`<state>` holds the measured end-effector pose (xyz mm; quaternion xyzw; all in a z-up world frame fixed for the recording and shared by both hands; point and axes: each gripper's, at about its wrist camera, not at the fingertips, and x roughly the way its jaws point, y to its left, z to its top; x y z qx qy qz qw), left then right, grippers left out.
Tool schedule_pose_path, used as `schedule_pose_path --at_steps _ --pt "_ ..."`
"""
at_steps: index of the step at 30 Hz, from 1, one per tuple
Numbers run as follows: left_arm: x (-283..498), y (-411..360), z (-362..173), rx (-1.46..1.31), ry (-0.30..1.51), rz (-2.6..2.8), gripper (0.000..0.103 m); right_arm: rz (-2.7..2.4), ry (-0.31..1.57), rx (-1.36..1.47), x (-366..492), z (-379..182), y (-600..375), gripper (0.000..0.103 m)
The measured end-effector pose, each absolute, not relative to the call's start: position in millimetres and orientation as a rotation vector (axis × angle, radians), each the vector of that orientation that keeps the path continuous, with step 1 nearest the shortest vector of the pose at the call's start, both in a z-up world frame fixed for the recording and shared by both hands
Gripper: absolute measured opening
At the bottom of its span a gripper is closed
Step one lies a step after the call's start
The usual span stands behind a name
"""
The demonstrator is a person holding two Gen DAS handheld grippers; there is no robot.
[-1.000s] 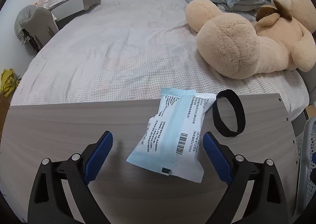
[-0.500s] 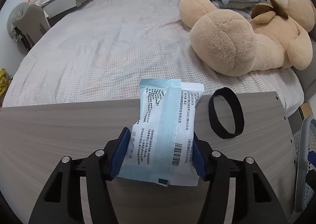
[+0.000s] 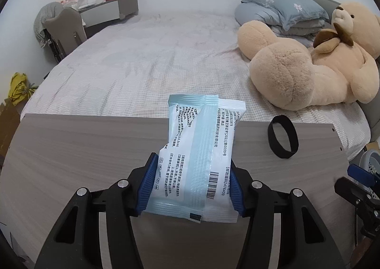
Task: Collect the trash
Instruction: 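Grasp the black hair band with the right tool while the left tool holds the wrapper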
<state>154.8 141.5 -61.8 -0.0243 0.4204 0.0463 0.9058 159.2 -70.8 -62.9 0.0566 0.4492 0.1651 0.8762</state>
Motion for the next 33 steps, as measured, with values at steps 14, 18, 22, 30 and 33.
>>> schedule_pose_path --at_steps 14,18,22,30,33 --pt "119.8 172.0 -61.6 -0.076 0.838 0.206 0.053 0.309 0.970 -0.019 216.6 -88.1 1.7 0.071" --pt "117.7 177.1 -62.5 -0.075 0.833 0.220 0.053 0.280 0.972 -0.063 226.8 -93.0 13.1 0.070" --pt "117.3 182.7 -60.3 -0.086 0.822 0.225 0.053 0.255 0.968 -0.100 231.2 -97.4 18.2 0.065" --pt "115.1 187.8 -60.6 -0.111 0.819 0.224 0.053 0.252 0.932 -0.149 231.3 -96.6 25.2 0.030" --pt "113.5 189.8 -60.6 -0.122 0.821 0.219 0.053 0.259 0.928 -0.168 228.4 -96.2 28.6 0.009"
